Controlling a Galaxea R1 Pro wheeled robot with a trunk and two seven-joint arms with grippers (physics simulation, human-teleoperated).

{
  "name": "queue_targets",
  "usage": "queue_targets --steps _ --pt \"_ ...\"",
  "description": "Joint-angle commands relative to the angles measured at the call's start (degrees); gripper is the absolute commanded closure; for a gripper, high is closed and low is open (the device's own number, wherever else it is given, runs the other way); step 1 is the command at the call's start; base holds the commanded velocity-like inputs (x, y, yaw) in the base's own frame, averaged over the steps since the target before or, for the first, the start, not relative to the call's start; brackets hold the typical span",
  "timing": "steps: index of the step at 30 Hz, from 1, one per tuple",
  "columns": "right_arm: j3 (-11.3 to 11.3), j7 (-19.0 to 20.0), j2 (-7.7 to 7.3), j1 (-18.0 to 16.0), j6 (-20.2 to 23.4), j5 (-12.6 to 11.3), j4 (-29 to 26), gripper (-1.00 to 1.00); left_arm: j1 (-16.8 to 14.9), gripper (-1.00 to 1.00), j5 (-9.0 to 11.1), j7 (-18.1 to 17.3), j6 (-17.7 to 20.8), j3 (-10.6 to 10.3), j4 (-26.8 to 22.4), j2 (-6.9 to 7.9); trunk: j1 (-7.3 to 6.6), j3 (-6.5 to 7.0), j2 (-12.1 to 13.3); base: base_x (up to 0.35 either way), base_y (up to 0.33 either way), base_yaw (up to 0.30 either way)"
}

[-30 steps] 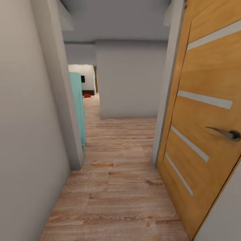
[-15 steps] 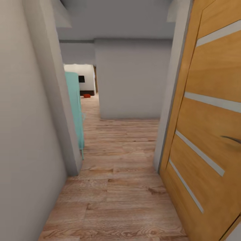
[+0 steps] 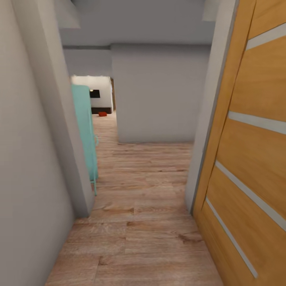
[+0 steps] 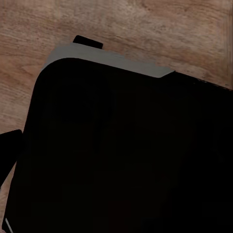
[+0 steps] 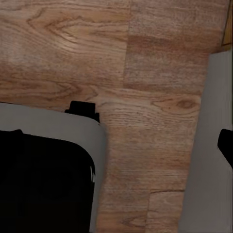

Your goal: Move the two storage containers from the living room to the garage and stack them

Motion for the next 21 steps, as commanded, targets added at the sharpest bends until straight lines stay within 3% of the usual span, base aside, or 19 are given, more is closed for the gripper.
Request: queue_targets --steps 1,21 --pt "0.58 -0.05 0.03 -0.06 -0.22 -0.44 0.11 -1.00 -0.01 -1.00 0.17 0.06 -0.11 0.17 -0.02 -0.02 0.03 -0.05 -0.02 0.325 0.000 0.000" --pt "0.57 -0.27 0.16 -0.06 -0.22 -0.26 -0.06 -1.00 -0.01 -1.00 0.12 0.06 -0.35 0.10 -0.02 -0.11 0.03 -0.05 -0.02 0.326 0.000 0.000"
